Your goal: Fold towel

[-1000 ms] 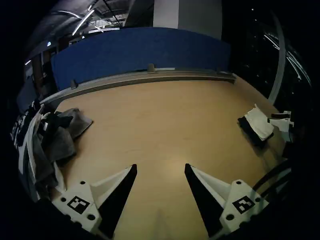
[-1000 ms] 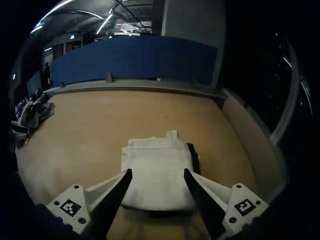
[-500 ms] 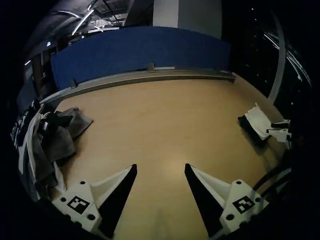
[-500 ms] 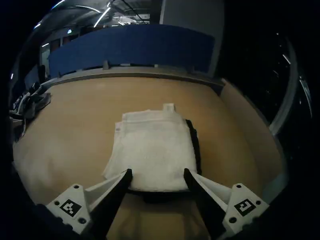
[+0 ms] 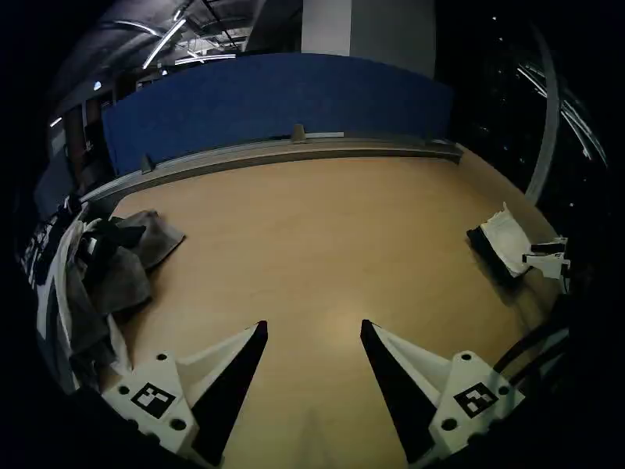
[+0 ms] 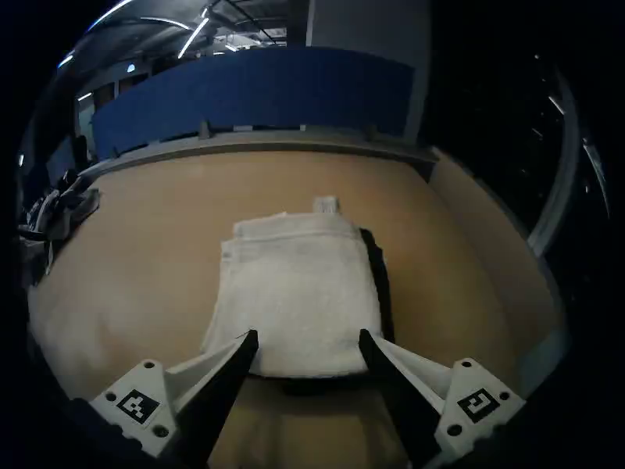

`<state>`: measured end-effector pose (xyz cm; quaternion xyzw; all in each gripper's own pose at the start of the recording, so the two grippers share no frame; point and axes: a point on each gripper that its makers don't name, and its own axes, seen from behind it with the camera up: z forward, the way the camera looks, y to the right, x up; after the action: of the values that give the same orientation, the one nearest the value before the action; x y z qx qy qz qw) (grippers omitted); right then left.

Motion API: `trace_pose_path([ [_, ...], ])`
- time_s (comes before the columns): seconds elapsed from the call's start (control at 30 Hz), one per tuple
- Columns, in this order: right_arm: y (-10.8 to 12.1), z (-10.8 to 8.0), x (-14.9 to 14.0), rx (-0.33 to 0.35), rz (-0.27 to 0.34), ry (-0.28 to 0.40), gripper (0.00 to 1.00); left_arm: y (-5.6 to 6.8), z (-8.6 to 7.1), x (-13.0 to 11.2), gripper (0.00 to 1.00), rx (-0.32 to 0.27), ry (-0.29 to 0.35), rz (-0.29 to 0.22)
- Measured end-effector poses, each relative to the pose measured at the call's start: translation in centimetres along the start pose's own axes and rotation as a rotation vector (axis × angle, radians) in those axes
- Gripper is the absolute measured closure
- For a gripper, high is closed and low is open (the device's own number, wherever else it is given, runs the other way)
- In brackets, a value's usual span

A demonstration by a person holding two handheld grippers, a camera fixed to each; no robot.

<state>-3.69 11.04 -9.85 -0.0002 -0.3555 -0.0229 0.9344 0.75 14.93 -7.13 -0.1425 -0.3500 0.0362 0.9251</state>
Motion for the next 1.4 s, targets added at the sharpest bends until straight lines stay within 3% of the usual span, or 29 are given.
trace_pose_path([
  [0.17, 0.0, -2.2, 3.2, 0.008, 0.020, 0.079, 0.00, -0.1, -0.2, 0.3, 0.12, 0.000, 0.012, -0.003],
  [0.3, 0.1, -3.2, 4.5, 0.011, 0.017, 0.104, 0.00, -0.2, -0.3, 0.5, 0.12, 0.000, 0.019, -0.011],
  [0.6, -0.4, -3.7, 5.4, 0.008, 0.013, 0.126, 0.00, -0.4, -0.5, 0.9, 0.12, 0.000, 0.044, -0.022],
  [0.83, -2.5, -4.1, 7.5, 0.028, 0.010, 0.211, 0.00, -1.1, -1.1, 1.8, 0.12, 0.001, 0.108, -0.073],
  [1.0, -5.3, -5.2, 10.4, 0.083, 0.010, 0.337, 0.00, -2.2, -1.8, 3.2, 0.12, 0.010, 0.187, -0.119],
  [1.2, -7.9, -6.7, 13.7, 0.097, 0.021, 0.480, 0.00, -3.8, -3.7, 6.3, 0.12, 0.035, 0.335, -0.142],
  [1.4, -9.0, -8.2, 17.1, 0.045, 0.043, 0.614, 0.00, -7.2, -7.3, 10.6, 0.12, 0.141, 0.542, -0.134],
])
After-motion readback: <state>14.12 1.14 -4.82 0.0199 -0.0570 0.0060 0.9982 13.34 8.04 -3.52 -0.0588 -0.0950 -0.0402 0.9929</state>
